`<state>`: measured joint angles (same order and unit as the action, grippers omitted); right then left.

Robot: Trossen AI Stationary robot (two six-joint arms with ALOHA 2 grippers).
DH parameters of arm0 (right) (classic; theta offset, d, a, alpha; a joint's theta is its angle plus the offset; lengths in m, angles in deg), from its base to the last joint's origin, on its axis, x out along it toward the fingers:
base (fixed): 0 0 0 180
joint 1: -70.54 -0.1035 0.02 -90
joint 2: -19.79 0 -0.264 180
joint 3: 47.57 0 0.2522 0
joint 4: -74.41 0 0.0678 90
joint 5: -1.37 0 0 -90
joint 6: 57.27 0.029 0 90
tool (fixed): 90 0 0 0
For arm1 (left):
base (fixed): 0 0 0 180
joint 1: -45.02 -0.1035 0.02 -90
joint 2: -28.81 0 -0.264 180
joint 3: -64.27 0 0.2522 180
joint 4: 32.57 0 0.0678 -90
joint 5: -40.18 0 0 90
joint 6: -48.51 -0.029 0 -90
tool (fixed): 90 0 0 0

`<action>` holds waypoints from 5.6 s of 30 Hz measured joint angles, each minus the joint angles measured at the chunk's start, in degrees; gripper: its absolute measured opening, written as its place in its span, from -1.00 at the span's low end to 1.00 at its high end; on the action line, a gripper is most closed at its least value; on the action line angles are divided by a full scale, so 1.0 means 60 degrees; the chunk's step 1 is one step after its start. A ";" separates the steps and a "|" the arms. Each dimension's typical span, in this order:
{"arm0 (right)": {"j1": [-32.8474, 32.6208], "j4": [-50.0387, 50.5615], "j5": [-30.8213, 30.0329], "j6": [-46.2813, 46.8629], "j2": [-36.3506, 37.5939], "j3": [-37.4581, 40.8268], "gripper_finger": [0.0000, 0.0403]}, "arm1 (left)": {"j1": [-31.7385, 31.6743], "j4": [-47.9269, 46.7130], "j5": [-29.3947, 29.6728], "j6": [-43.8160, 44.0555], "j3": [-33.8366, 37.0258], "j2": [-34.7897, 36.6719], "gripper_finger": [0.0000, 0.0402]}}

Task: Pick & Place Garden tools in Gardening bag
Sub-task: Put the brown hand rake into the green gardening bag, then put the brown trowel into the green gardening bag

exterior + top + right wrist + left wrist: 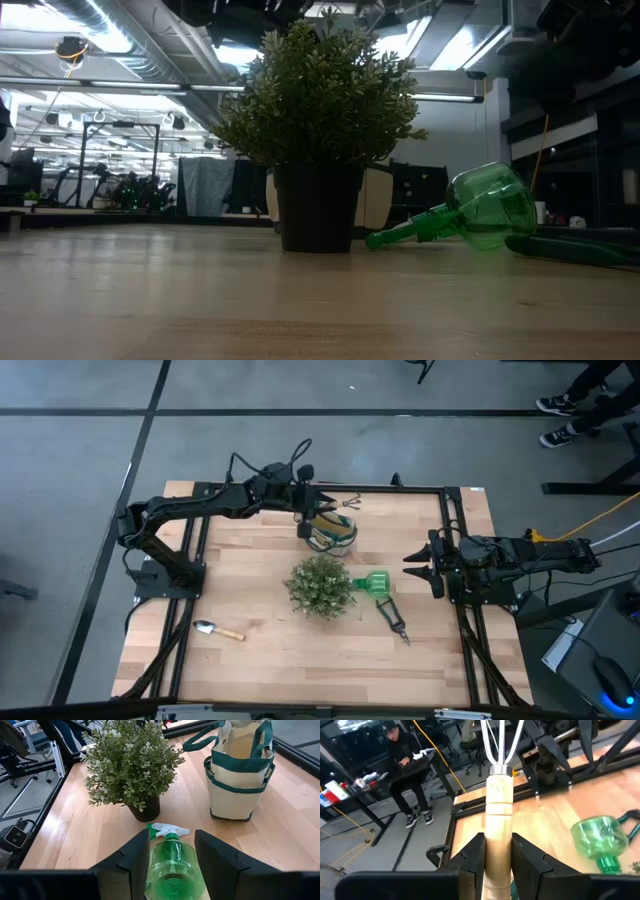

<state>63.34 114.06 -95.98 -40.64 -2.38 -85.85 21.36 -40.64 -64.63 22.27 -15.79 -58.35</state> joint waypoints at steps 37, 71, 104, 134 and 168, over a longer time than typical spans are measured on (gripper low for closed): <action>0.0001 -0.0002 0.0000 0.0000 0.0001 0.0000 -0.21 | 0.0139 -0.3467 0.3088 -0.5516 0.0007 -0.0394 -0.66; 0.0000 0.0000 0.0000 0.0000 0.0002 0.0000 -0.21 | 0.0306 -0.2629 0.3385 -0.5167 0.0015 -0.1151 -0.56; 0.0003 0.0000 0.0000 0.0002 0.0002 0.0000 -0.21 | 0.0375 -0.2692 0.3370 -0.2989 0.0004 -0.0608 -0.05; 0.0004 0.0000 0.0000 -0.0001 0.0000 0.0000 -0.21 | 0.1155 -0.5425 0.2724 0.0877 0.0004 0.2918 -0.05; 0.0004 0.0000 0.0000 -0.0002 0.0001 0.0000 -0.21 | 0.4420 -1.1778 0.2503 0.3901 0.0540 0.3280 -0.09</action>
<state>63.36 114.06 -95.98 -40.65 -2.38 -85.85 47.88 -111.31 -49.61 45.68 -12.55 -38.67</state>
